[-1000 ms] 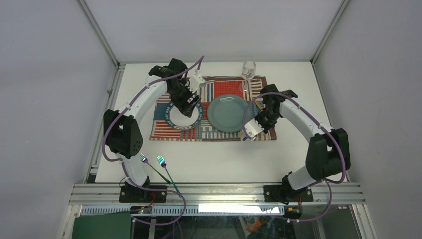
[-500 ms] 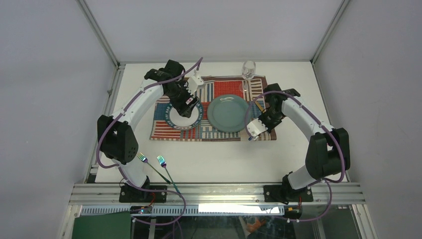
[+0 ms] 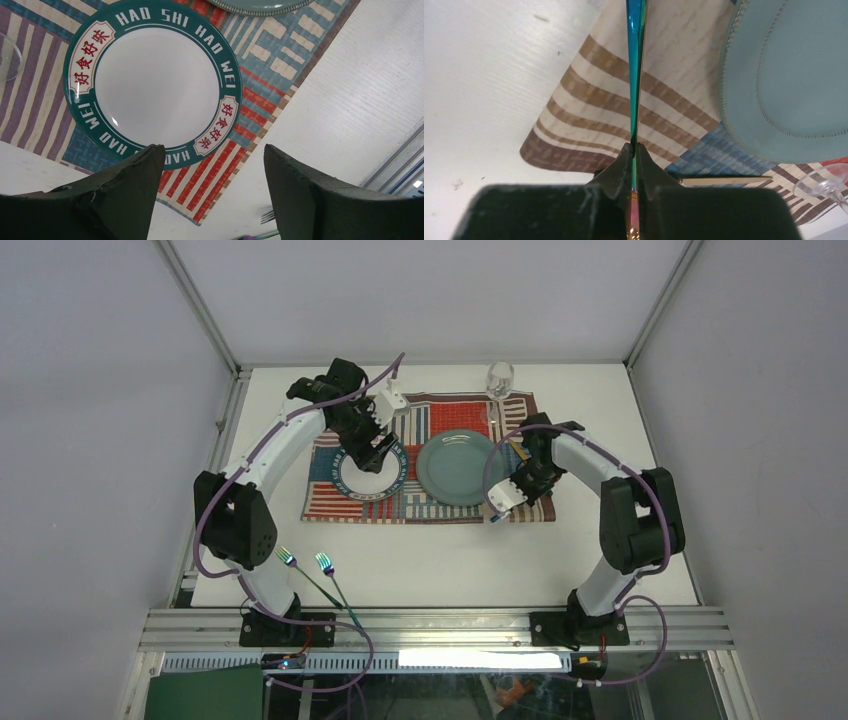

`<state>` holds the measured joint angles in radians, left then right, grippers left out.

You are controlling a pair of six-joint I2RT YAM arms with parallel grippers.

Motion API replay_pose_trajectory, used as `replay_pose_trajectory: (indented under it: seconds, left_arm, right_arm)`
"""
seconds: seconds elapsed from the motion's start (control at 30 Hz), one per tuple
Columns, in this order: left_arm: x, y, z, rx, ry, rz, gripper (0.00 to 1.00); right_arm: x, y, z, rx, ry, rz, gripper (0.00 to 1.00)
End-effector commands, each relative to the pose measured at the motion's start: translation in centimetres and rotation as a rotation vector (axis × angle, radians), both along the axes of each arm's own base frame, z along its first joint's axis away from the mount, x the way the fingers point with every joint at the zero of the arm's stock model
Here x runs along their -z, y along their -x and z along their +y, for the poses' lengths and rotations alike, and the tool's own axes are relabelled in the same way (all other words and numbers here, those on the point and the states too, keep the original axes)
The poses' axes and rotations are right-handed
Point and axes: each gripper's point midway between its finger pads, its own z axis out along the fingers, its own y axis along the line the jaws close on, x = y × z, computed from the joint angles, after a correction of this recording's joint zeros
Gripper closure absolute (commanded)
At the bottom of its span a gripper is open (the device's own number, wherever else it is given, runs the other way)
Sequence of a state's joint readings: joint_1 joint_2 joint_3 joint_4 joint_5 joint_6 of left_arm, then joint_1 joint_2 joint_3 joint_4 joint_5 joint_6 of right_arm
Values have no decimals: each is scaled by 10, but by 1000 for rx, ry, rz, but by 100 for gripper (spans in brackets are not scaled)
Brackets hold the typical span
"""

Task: Set the dinner table for one person
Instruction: Pick up the spoon from the center of the board.

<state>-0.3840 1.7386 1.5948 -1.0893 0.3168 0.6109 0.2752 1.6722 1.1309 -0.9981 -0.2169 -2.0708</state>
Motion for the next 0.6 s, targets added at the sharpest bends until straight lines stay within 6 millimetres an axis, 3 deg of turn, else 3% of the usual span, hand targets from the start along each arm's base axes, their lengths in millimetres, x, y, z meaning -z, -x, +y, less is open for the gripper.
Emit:
replay_pose_trajectory:
  seconds: [0.0,0.17,0.3,0.43,0.57]
  left_arm:
    - [-10,-7,1,6,32,-51,25]
    - [-6,-8,4,-4,23,-40,24]
    - [-4,-7,5,-4,27,-32,24]
    - [-4,-10,7,-10,25,-32,24]
    - [-7,-7,6,1,38,-36,24]
  right_arm:
    - [0,-27,31,-486,-82,-166,86]
    - [6,-35,37,-470,-113,-185,69]
    - [-3,-48,41,-442,-123,-227,59]
    - [-33,-55,43,-390,-135,-282,56]
    - [-90,-70,52,-201,-192,-400,55]
